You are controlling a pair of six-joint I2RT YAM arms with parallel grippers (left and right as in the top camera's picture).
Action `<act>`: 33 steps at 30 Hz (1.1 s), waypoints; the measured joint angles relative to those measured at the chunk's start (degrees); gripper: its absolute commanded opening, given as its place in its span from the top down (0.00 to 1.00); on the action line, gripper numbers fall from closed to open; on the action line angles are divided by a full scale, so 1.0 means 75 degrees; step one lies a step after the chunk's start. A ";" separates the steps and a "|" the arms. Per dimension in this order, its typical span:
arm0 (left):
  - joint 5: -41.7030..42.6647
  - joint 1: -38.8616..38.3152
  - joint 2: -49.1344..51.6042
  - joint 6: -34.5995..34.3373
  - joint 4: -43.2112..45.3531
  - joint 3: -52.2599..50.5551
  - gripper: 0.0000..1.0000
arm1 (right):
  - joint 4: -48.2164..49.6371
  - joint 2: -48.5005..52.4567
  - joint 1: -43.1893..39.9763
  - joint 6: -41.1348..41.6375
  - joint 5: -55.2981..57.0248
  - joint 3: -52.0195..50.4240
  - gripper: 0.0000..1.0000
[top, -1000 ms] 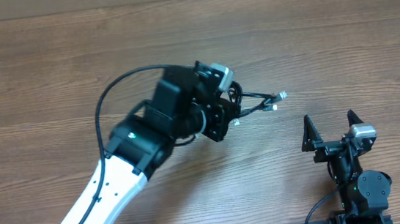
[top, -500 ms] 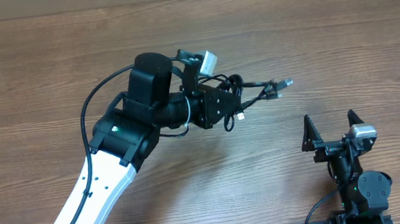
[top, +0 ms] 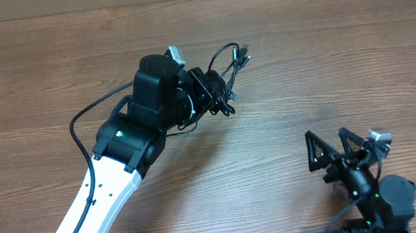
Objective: Untangle cables
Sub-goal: 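Lift the cable bundle with the left gripper toward the center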
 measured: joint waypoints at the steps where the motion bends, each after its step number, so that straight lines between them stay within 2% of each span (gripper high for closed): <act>1: -0.0064 0.0000 0.0000 -0.0192 -0.0044 0.0000 0.95 | -0.0405 0.0050 0.0000 0.0044 -0.0082 0.0443 0.00; 7: -0.0286 -0.0003 0.0000 -0.1582 -0.0405 0.0000 0.96 | -0.1795 0.0880 0.0000 0.0140 -0.0589 0.1961 0.00; 13: -0.0321 0.0000 0.0000 -0.2981 -0.0478 0.0000 0.95 | -0.2748 0.2795 0.0000 0.0140 -0.1874 0.3442 0.00; 19: -0.0326 -0.0003 0.0000 -0.4010 -0.0452 0.0000 0.96 | -0.1533 0.4164 0.0000 0.0379 -0.3585 0.3923 0.00; 22: -0.0344 -0.0015 0.0000 -0.4488 -0.0361 0.0000 0.95 | -0.0289 0.4540 0.0000 0.0918 -0.4374 0.3934 0.10; 24: -0.0373 -0.0055 0.0000 -0.4727 -0.0219 0.0000 0.96 | 0.0321 0.4730 0.0000 0.1119 -0.4957 0.3966 0.11; 33: -0.0761 -0.0962 0.0000 -0.5461 0.0775 0.0000 0.96 | 0.0358 0.5298 0.0376 0.0889 -0.5674 0.3966 0.13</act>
